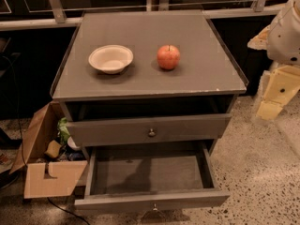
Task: Close middle drawer
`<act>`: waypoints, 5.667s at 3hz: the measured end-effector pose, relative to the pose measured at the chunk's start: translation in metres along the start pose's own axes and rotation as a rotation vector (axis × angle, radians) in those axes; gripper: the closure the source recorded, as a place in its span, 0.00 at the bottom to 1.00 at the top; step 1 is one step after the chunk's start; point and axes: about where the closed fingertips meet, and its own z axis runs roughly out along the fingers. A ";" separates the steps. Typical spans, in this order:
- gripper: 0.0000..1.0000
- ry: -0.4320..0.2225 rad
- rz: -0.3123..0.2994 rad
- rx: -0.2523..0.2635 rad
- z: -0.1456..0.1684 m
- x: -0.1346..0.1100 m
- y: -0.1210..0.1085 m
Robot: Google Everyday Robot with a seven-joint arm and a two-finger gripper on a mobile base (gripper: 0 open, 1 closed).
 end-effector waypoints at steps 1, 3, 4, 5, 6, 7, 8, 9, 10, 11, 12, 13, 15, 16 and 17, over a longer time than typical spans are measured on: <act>0.00 0.000 0.000 0.000 0.000 0.000 0.000; 0.42 0.000 0.000 0.000 0.000 0.000 0.000; 0.66 0.000 0.000 0.000 0.000 0.000 0.000; 0.89 0.000 0.000 0.000 0.000 0.000 0.000; 1.00 0.021 0.034 0.034 0.003 0.018 0.009; 1.00 0.044 0.087 0.046 0.025 0.043 0.039; 1.00 0.071 0.157 -0.037 0.084 0.070 0.083; 1.00 0.105 0.197 -0.166 0.152 0.094 0.133; 1.00 0.106 0.198 -0.166 0.154 0.094 0.133; 1.00 0.112 0.216 -0.162 0.174 0.099 0.143; 1.00 0.131 0.260 -0.179 0.214 0.104 0.154; 1.00 0.147 0.306 -0.212 0.252 0.104 0.161; 1.00 0.132 0.322 -0.238 0.276 0.099 0.177; 1.00 0.124 0.389 -0.297 0.331 0.095 0.200; 1.00 0.140 0.476 -0.353 0.385 0.094 0.210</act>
Offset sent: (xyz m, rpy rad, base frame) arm 0.0000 0.0000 0.0000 0.0000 0.0000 0.0000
